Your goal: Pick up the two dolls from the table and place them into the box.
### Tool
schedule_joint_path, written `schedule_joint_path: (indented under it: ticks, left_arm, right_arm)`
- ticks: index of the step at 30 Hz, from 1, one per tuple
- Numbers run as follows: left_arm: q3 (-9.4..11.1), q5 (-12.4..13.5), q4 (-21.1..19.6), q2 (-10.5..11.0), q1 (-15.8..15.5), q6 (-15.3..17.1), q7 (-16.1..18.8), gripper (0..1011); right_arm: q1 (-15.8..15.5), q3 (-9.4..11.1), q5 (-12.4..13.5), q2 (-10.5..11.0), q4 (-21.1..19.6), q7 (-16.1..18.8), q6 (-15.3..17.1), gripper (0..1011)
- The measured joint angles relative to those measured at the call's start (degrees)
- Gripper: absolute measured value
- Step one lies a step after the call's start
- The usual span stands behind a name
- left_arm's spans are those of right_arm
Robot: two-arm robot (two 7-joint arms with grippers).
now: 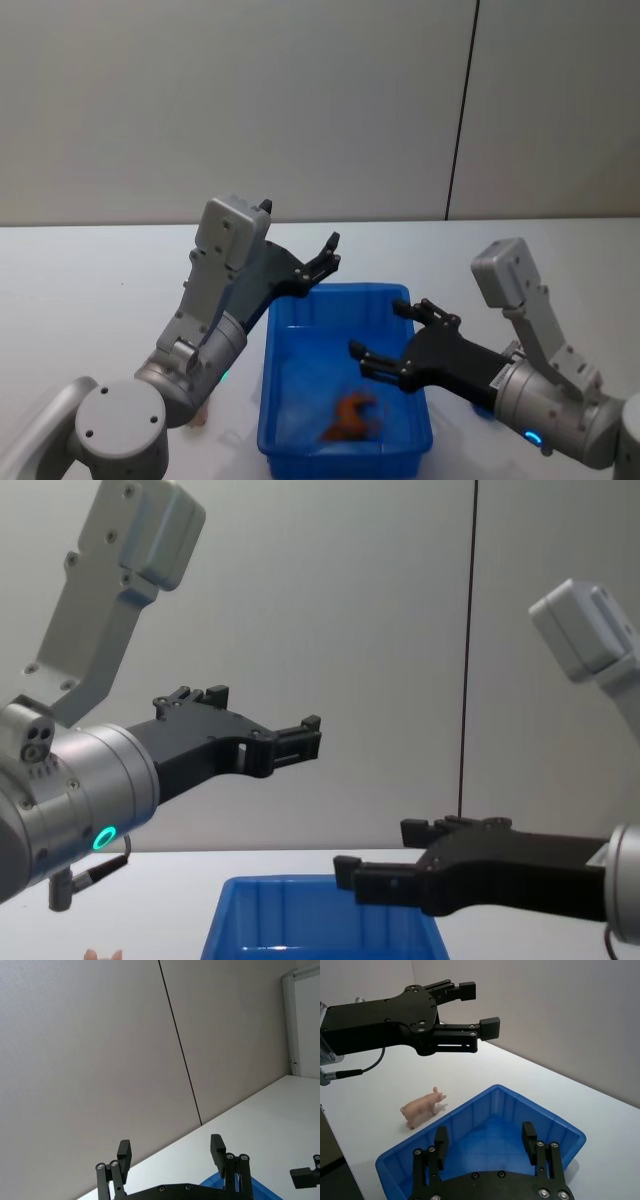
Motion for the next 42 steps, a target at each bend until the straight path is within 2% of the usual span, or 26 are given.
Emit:
schedule_joint_path:
  ticks: [3, 6, 16, 24, 34, 42]
  left_arm:
    - [0.0, 0.0, 0.0, 0.0, 0.0, 0.0, 0.0, 1001]
    - [0.0, 0.0, 0.0, 0.0, 0.0, 0.0, 0.0, 1001]
    - [0.0, 0.0, 0.0, 0.0, 0.0, 0.0, 0.0, 1001]
    - [0.0, 0.0, 0.0, 0.0, 0.0, 0.0, 0.0, 1001]
    - [0.0, 0.0, 0.0, 0.0, 0.0, 0.0, 0.0, 1001]
    - [0.0, 0.0, 0.0, 0.0, 0.0, 0.0, 0.0, 1001]
  right_arm:
    - [0.07, -0.1, -0.14, -0.05, 0.18, -0.41, -0.29, 962]
    - [0.06, -0.02, -0.07, 0.13, 0.19, -0.9, -0.59, 1001]
    - [-1.26, 1.44, 1.83, 2.23, -0.43, -2.9, -1.46, 1001]
    - [-3.56, 3.16, 3.75, 5.09, -0.91, -4.94, -1.67, 1001]
    - [-5.05, 4.0, 3.77, 6.92, 0.66, -6.66, -1.52, 1001]
    - [-5.15, 4.04, 2.86, 7.19, 3.11, -7.24, -1.16, 1001]
